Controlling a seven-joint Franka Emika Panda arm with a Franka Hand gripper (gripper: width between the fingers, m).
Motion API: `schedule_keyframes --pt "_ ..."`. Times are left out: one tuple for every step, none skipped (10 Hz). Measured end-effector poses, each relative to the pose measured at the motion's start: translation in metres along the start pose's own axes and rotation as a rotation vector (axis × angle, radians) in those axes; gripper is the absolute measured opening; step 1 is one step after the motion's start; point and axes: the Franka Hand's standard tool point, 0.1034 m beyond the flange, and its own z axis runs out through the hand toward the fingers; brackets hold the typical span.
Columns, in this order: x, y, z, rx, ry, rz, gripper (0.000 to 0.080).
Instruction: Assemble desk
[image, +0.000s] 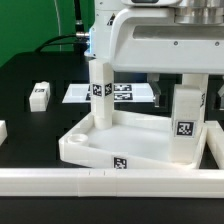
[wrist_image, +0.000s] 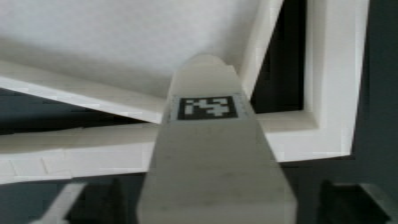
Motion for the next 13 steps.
schedule_keyframes --pt "-0.0003 -0.0002 0.0006 0.0 -0.001 0.003 0.0389" --pt "-0.0003 0.0001 0.0008 0.0 -0.001 0.003 0.0389" --pt "-0.0003 0.0002 0.0008 0.0 -0.001 0.003 0.0288" --pt "-0.0003 0.0002 0.0008 0.0 -0.001 0.003 0.0288" --pt "-0.0004 0.0002 0.0008 0.0 -0.001 0.01 0.0288" --pt "-0.0003 0.0009 0.0008 0.002 -0.002 0.035 0.0288" --pt "0.0 0.0043 0.0008 0.008 -0.003 0.066 0.0288" --pt "0.0001 0.0045 0.0008 0.019 -0.007 0.209 0.0288" --pt "0.0001 0.0042 0.0009 0.025 -0.01 0.31 0.0288" --pt "0.0 0.0045 0.0012 0.029 -0.012 0.386 0.0288" --pt "-0.0003 0.0052 0.0017 0.033 -0.016 0.484 0.0289" --pt "-0.0008 0.0055 0.0021 0.031 -0.018 0.568 0.0289" --pt "-0.0011 0.0041 0.0021 0.03 -0.02 0.637 0.0289"
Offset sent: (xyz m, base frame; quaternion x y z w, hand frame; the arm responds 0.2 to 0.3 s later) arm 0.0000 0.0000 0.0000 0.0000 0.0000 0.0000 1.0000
